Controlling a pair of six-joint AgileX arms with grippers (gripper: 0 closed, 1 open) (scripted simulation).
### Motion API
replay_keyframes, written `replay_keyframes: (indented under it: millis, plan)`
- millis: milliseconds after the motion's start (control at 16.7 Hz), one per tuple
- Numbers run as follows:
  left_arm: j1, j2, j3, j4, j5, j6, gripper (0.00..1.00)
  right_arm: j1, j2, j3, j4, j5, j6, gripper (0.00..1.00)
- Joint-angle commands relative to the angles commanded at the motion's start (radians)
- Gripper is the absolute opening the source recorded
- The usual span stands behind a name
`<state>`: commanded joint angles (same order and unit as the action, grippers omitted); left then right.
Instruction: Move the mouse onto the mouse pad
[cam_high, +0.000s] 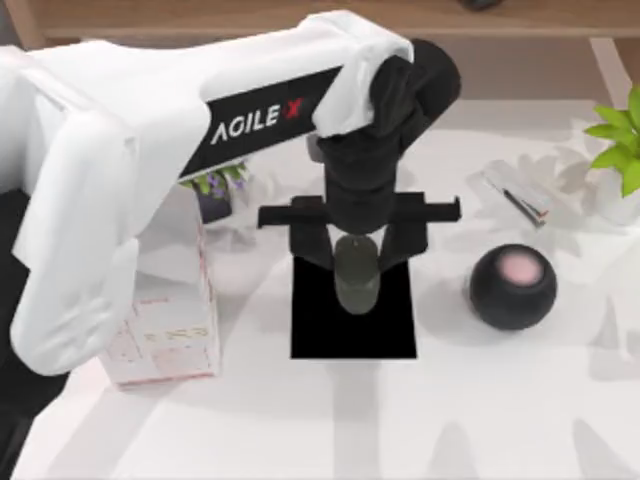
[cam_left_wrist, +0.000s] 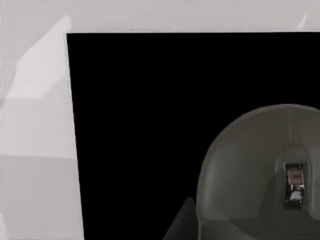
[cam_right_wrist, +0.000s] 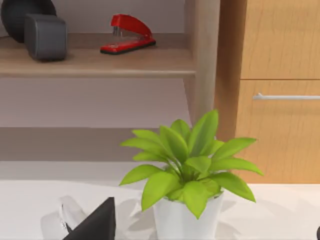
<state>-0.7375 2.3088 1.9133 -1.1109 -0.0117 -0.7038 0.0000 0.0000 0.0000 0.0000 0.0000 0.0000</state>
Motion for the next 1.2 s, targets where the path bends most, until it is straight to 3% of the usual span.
replay_keyframes:
  millis: [480,1200]
  plan:
    - [-0.001,0.022,-0.025,0.017,-0.001,0.001,0.00,0.000,0.000,0.000,0.000,0.000,0.000,1.00]
    - [-0.001,0.022,-0.025,0.017,-0.001,0.001,0.90,0.000,0.000,0.000,0.000,0.000,0.000,1.00]
